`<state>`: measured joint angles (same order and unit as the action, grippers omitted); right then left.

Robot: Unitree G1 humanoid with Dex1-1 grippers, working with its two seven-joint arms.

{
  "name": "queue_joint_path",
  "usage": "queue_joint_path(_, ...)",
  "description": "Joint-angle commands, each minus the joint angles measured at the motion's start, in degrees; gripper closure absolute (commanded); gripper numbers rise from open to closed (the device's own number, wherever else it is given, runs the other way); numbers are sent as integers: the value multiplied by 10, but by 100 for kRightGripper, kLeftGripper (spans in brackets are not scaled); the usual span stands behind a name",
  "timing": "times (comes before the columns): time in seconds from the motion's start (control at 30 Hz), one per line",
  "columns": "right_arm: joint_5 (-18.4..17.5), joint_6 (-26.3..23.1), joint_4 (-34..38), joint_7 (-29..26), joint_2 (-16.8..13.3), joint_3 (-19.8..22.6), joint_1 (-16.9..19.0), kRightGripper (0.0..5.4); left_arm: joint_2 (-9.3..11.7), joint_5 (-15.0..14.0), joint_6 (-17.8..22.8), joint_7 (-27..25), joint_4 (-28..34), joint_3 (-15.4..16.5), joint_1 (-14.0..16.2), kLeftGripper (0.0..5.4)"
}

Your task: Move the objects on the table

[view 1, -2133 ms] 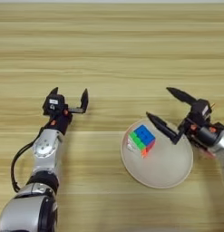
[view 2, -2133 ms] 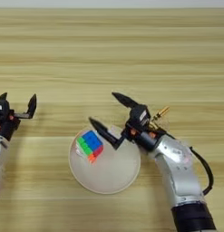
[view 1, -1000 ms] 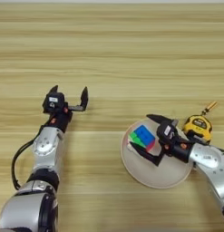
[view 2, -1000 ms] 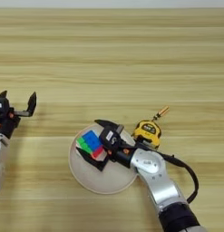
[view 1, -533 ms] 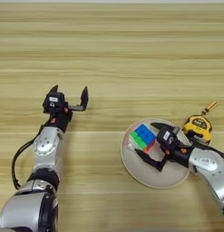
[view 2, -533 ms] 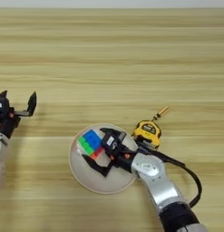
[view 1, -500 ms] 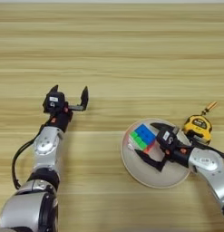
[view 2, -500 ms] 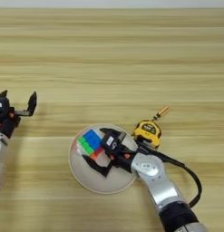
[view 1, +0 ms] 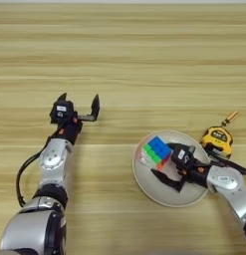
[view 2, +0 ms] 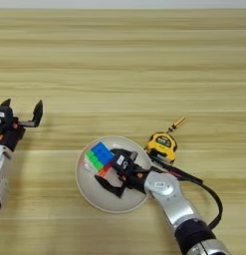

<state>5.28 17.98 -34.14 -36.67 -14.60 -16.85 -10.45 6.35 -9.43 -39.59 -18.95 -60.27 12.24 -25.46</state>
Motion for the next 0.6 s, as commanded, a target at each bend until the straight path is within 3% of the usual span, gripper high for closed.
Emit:
queue_joint_path(0.03, -1, 8, -10, 2, 4, 5, -11, 164, -1, 3, -5, 5, -6, 0, -8, 0)
queue_joint_path(0.13, 0, 14, -18, 4, 6, 6, -15, 201, -1, 3, -5, 5, -11, 1, -9, 0)
queue_joint_path(0.4, -7, 23, -23, -2, 8, 15, -27, 202, -1, 2, -5, 5, -24, 2, -12, 0)
queue_joint_path(0.6, -56, 15, 19, -25, 4, 50, -39, 202, -2, 3, -6, 7, -41, 3, -18, 0)
